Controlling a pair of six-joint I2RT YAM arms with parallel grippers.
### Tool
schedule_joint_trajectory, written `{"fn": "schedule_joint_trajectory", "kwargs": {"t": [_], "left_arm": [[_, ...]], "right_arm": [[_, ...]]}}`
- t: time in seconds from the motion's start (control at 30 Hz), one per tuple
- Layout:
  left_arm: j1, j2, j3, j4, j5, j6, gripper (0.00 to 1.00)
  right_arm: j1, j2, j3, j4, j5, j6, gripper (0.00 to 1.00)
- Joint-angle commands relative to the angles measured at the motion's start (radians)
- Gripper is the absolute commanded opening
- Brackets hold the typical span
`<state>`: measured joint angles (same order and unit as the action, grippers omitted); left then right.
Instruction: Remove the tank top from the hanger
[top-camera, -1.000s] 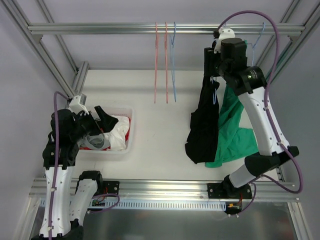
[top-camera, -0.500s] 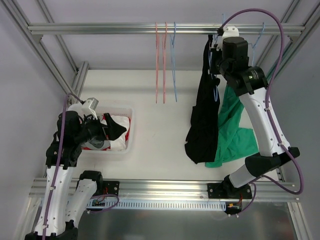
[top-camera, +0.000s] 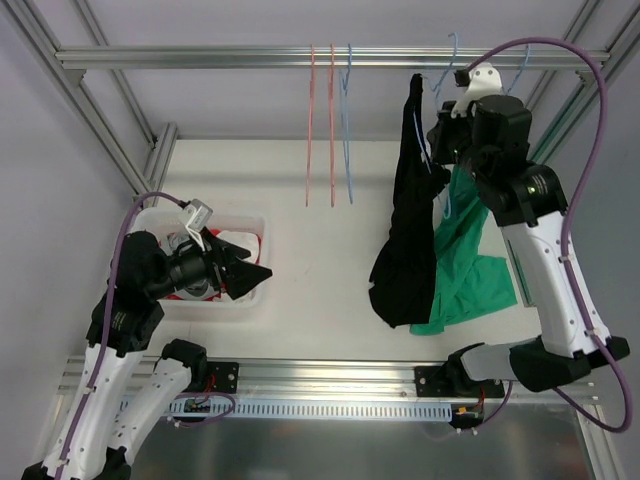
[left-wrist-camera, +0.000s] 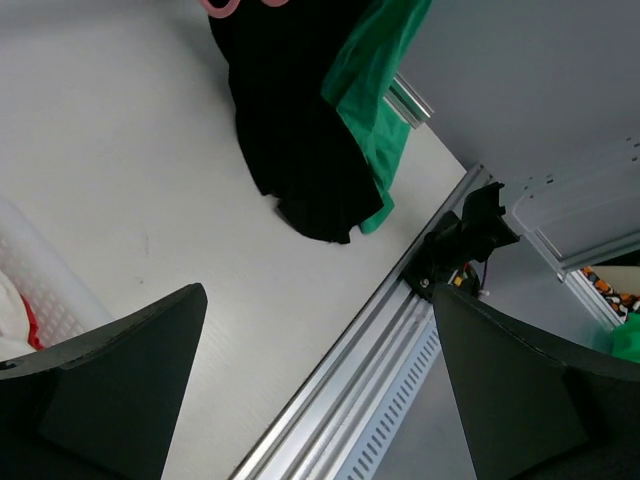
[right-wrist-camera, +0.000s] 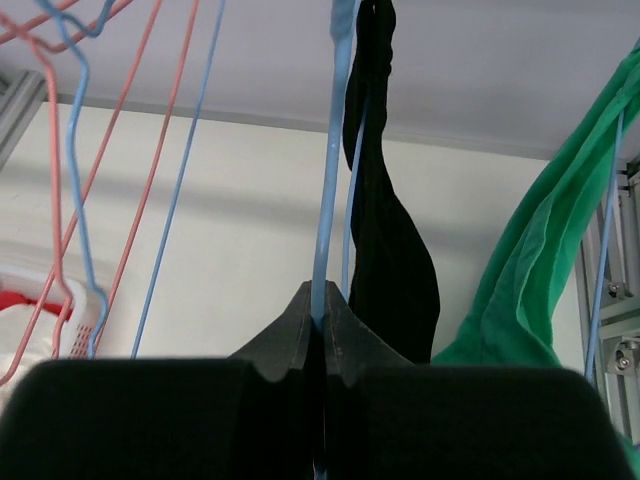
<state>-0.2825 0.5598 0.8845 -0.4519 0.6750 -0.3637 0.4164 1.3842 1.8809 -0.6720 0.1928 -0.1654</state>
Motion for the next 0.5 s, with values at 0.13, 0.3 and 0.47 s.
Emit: {"fn": "schedule_joint_trajectory", "kwargs": {"t": [0.13, 0.3, 0.47], "left_arm": [[-0.026, 0.050, 0.112, 0.145, 0.063, -0.040, 0.99], [-0.151, 0.178, 0.243, 0.203, -0.041, -0.041, 0.99], [-0.470, 0.395, 0.448, 0.223, -0.388, 0.086, 0.99]], "right_arm": [[-0.002, -0.313, -0.221, 0.112, -0.142, 0.029, 0.00], [-0.004, -0.454, -0.351, 0.051, -0.260, 0.047, 0.00], [-0.004, -0.644, -0.446, -0.082, -0.395, 0.107, 0.00]]}}
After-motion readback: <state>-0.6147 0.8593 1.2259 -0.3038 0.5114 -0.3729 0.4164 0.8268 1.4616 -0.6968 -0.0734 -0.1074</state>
